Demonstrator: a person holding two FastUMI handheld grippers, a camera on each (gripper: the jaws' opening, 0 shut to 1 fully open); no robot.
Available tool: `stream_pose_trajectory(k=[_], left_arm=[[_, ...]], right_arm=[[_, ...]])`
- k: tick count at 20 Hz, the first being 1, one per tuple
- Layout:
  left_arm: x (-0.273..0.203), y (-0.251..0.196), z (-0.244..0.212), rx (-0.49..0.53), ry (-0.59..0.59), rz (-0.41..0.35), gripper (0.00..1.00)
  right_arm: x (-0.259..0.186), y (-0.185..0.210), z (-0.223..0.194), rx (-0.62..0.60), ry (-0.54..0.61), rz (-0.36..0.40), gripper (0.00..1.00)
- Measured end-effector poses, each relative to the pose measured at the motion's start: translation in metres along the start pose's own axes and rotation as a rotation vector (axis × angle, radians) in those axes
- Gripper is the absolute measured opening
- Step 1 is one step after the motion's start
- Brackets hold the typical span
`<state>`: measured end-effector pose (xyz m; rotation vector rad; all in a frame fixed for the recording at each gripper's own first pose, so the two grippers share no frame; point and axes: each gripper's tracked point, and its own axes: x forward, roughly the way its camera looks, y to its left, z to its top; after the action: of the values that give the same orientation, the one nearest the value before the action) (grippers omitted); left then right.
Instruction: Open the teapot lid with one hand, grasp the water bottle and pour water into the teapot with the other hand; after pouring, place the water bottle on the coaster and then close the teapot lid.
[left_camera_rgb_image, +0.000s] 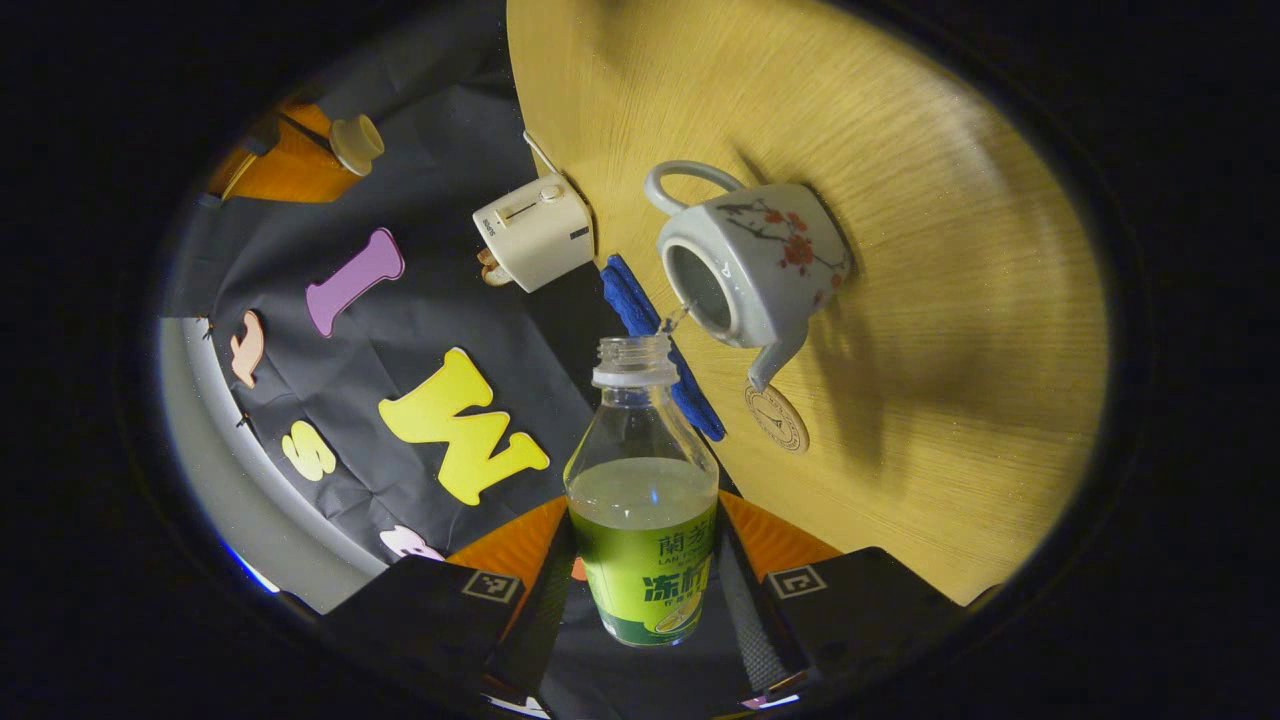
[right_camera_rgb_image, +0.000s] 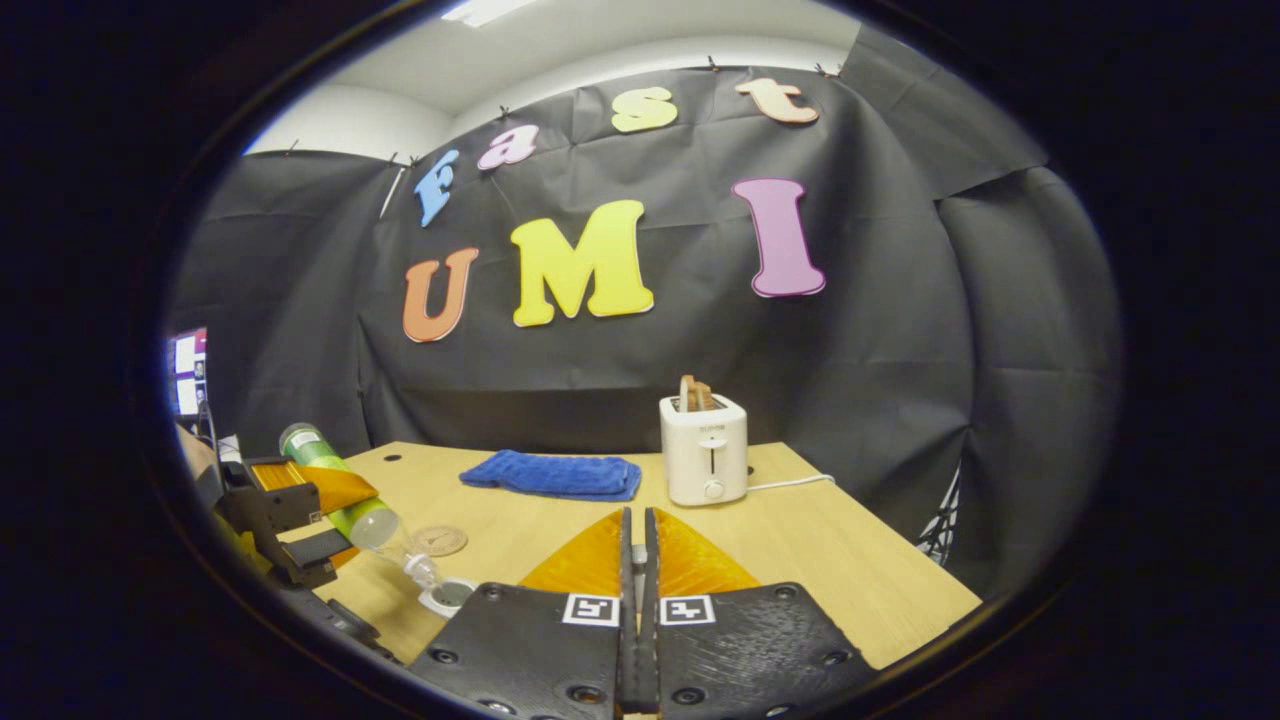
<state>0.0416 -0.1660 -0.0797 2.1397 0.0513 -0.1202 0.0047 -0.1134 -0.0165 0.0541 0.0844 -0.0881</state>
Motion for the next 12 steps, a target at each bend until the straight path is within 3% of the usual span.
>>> stream_pose_trajectory(k=[12], left_arm=[[-0.008,0.017,0.000,0.116,0.017,0.031,0.72]], right_arm=[[-0.003,0.000,0.005,-0.014,-0.012,-0.003,0.00]])
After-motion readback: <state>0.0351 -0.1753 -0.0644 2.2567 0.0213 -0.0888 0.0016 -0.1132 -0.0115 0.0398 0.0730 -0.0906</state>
